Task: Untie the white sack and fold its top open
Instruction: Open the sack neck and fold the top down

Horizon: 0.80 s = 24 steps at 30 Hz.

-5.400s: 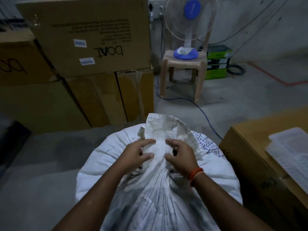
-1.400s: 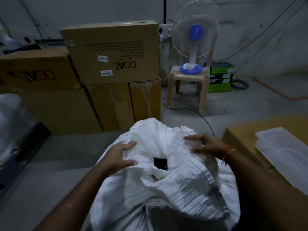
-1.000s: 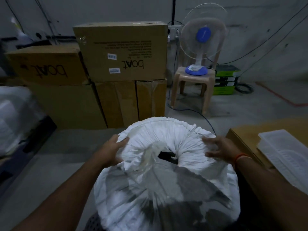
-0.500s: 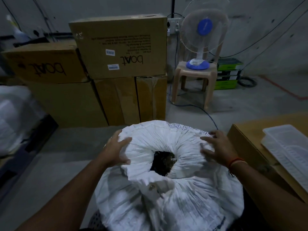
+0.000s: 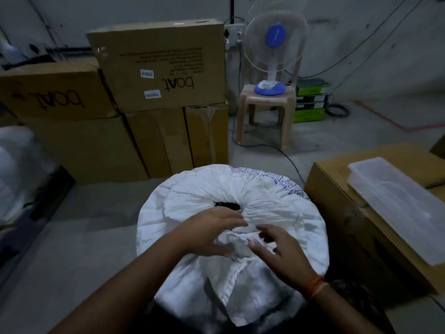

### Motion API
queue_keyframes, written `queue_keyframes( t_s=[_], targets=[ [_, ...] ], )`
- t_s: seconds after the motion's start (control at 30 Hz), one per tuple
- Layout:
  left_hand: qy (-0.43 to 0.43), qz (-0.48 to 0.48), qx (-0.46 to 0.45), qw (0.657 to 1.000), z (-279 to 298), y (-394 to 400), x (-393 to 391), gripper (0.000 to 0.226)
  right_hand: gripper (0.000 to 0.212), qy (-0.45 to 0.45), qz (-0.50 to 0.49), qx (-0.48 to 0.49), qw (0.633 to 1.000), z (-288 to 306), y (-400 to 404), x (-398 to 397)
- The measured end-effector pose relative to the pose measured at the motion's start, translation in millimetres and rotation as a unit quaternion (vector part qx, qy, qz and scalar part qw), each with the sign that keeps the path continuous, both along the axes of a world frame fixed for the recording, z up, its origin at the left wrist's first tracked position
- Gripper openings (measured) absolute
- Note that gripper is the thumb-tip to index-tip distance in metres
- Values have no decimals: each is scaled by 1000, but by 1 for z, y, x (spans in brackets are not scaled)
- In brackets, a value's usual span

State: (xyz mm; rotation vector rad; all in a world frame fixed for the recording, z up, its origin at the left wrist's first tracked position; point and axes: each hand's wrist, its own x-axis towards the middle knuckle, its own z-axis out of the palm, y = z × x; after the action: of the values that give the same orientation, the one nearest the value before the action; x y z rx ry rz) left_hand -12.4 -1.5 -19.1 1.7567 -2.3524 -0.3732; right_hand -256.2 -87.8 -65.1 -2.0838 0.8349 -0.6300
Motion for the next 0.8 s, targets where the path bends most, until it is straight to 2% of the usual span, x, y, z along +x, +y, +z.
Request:
queue_keyframes(
  t_s=[0.1, 0.2, 0.3, 0.4, 0.5, 0.53, 0.63, 0.73, 0.8],
  targets=[
    [-10, 5, 66, 998, -1, -12, -13, 57, 45, -37, -17, 121, 992, -7, 9, 1],
    [95, 70, 156, 981, 13, -13, -19, 56, 31, -101, -55, 264, 958, -5, 5, 1],
    [123, 122, 228, 958, 21, -12, -22, 49, 28, -105, -80, 308, 942, -13, 0, -1],
    [96, 147, 273, 946, 18, -6, -15, 53, 29, -74, -56, 228, 969, -26, -3, -3],
    [1, 129, 289, 949, 16, 4, -4, 43, 25, -26, 12, 77, 997, -33, -1, -3],
    [-32, 116, 290, 949, 14, 8, -1, 39, 30, -14, 40, 13, 999, -37, 0, -1],
    [-117, 94, 307, 940, 3, 22, 12, 51, 38, 41, 122, -139, 982, -50, 0, 6],
    [-151, 166, 254, 941, -13, 37, 21, 35, 39, 86, 94, -181, 975, -58, -3, 13],
    [-127, 278, 169, 937, -25, 48, 20, 28, 43, 110, 70, -177, 975, -60, -1, 20]
  ],
)
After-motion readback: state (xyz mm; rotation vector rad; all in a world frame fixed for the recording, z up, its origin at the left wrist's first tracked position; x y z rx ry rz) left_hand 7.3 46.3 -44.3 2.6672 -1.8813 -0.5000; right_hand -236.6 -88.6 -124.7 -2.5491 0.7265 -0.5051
